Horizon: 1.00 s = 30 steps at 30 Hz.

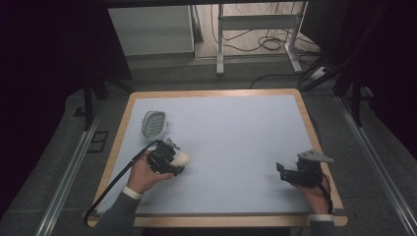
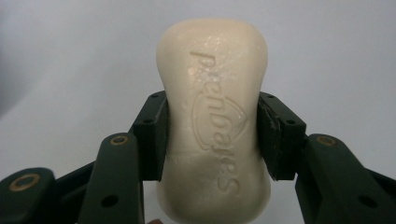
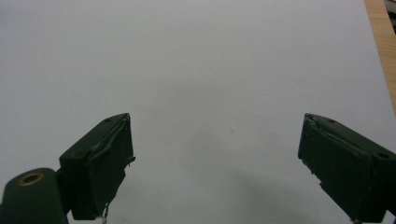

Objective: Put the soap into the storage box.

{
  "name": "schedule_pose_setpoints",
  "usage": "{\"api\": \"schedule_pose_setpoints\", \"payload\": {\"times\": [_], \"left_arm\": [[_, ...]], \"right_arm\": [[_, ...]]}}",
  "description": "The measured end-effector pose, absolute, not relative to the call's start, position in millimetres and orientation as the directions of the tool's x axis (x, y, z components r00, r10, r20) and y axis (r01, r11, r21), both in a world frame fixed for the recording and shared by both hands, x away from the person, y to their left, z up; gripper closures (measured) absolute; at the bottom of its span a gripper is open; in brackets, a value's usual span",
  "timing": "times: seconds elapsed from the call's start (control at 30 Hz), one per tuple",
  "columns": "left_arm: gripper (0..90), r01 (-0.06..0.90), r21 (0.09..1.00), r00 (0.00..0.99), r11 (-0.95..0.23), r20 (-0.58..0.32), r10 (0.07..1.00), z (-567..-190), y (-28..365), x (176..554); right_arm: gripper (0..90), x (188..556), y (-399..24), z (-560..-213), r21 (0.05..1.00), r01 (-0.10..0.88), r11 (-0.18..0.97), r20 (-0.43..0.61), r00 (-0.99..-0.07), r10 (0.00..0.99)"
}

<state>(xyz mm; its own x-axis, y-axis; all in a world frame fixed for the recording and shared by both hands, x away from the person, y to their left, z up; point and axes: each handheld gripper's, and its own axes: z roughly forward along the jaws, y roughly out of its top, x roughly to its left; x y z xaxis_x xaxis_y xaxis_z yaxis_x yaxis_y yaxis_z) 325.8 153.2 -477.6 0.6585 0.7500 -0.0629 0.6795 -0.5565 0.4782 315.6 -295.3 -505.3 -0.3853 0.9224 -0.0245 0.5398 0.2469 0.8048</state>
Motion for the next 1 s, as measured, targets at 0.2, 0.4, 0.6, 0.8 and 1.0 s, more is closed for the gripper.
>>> {"api": "schedule_pose_setpoints", "payload": {"times": [0.2, 0.4, 0.6, 0.8, 1.0], "left_arm": [[49.6, 0.673, 0.497, 0.655, -0.548, -0.057, 0.753, -471.6, 154.0, 327.6], [49.6, 0.678, 0.499, 0.654, -0.540, -0.074, 0.753, -469.9, 157.6, 332.4], [49.7, 0.680, 0.501, 0.651, -0.535, -0.075, 0.756, -466.5, 160.1, 338.0], [49.7, 0.675, 0.515, 0.647, -0.529, -0.068, 0.759, -461.6, 159.9, 342.2], [49.6, 0.676, 0.518, 0.643, -0.525, -0.066, 0.763, -457.1, 161.3, 347.6]], "right_arm": [[10.1, 315.3, -296.2, -504.9, 0.806, 0.539, 0.246, -0.025, -0.384, 0.923], [10.1, 315.4, -296.3, -505.2, 0.803, 0.542, 0.247, -0.028, -0.381, 0.924], [10.1, 315.7, -295.7, -506.2, 0.801, 0.543, 0.251, -0.031, -0.381, 0.924], [10.1, 316.1, -297.1, -506.6, 0.802, 0.543, 0.249, -0.033, -0.376, 0.926], [10.1, 316.3, -297.8, -507.2, 0.800, 0.546, 0.248, -0.031, -0.375, 0.926]]}}
